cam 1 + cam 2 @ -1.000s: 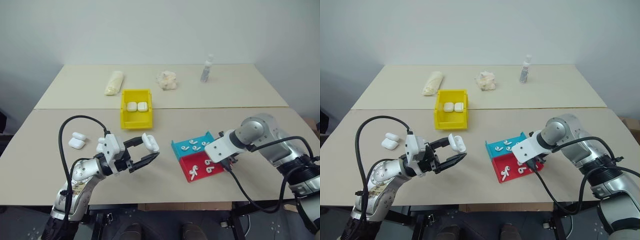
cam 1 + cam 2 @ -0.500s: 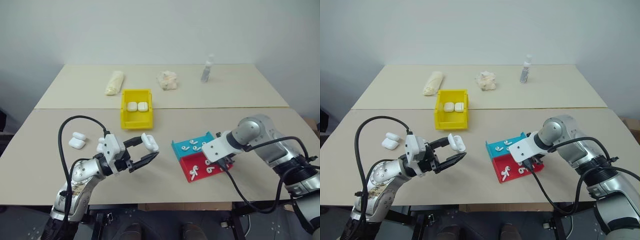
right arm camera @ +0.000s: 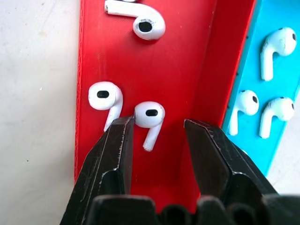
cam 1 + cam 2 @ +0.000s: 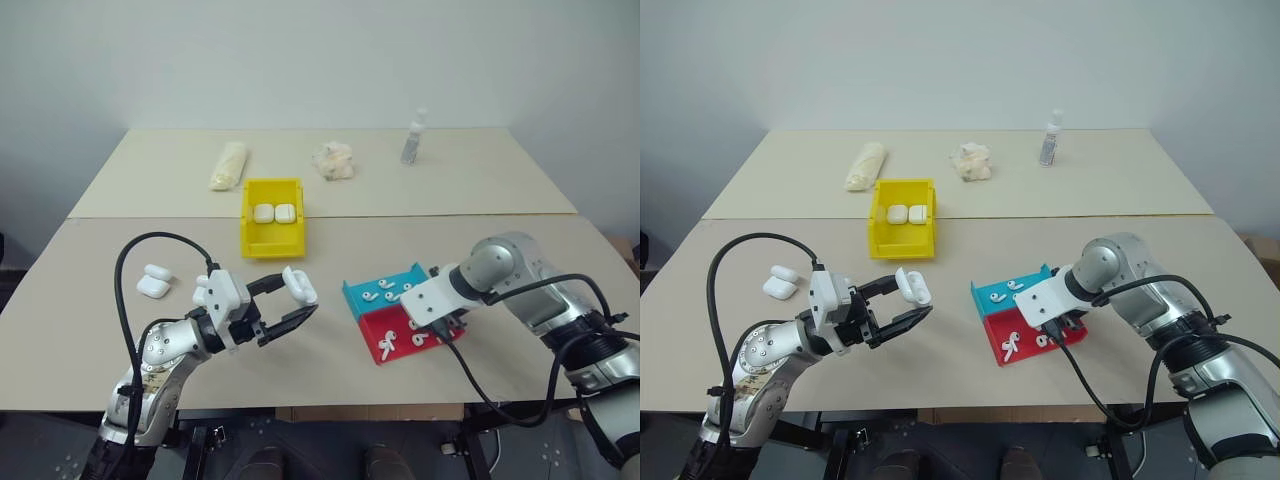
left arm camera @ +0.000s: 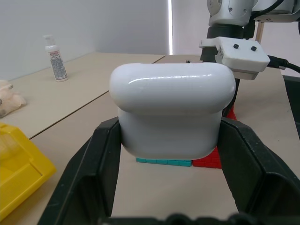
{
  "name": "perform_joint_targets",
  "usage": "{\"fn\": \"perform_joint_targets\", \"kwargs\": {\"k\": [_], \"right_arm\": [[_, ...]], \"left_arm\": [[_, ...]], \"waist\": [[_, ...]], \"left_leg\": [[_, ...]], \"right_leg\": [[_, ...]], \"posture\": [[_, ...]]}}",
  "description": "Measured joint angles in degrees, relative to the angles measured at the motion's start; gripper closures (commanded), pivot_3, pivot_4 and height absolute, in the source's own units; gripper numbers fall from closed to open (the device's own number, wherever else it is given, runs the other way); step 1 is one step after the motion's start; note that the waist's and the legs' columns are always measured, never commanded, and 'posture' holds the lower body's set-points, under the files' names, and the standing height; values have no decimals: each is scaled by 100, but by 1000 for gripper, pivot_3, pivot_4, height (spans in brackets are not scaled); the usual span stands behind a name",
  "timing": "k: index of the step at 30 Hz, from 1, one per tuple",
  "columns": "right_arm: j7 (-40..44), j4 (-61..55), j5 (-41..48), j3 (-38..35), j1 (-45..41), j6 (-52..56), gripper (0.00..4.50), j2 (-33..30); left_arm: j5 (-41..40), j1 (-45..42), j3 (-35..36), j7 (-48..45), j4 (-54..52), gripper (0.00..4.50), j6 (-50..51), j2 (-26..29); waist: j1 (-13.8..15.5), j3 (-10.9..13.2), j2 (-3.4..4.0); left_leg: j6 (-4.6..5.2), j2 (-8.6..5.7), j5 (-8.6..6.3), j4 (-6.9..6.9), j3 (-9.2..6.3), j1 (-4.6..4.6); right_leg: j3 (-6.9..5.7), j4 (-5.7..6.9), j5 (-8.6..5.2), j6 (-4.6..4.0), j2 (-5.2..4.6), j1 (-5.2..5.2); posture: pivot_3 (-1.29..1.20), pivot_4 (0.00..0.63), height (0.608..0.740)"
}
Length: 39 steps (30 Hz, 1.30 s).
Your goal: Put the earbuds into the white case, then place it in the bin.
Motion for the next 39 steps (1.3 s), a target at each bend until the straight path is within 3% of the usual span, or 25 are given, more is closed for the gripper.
{"fn": "perform_joint_targets", "kwargs": {"k": [23,26,28,39], "right_arm": [[7,40,-24,3,26,-279,2338,39],[7,67,-24,3,26,-318,2825,39],[5,105,-24,3,26,-337,3431,39],[-20,113,-25,3,41,-395,3431,39]], "left_arm": [[106,73,1,43,-3,1731,-4,33],[109,74,1,49,-3,1731,-12,33],[109,74,1,55,-3,1731,-12,33],[109,74,2,60,-3,1731,-12,34]], "waist": [[-2,0,0],[-2,0,0],[-2,0,0],[-2,0,0]], "left_leg": [[0,0,0,0,-1,0],[0,0,0,0,-1,0],[0,0,0,0,0,0],[0,0,0,0,-1,0]], "right_leg": [[0,0,0,0,0,0],[0,0,0,0,0,0],[0,0,0,0,0,0],[0,0,0,0,0,0]], "posture": [[0,150,740],[0,150,740],[0,150,740],[0,150,740]]}}
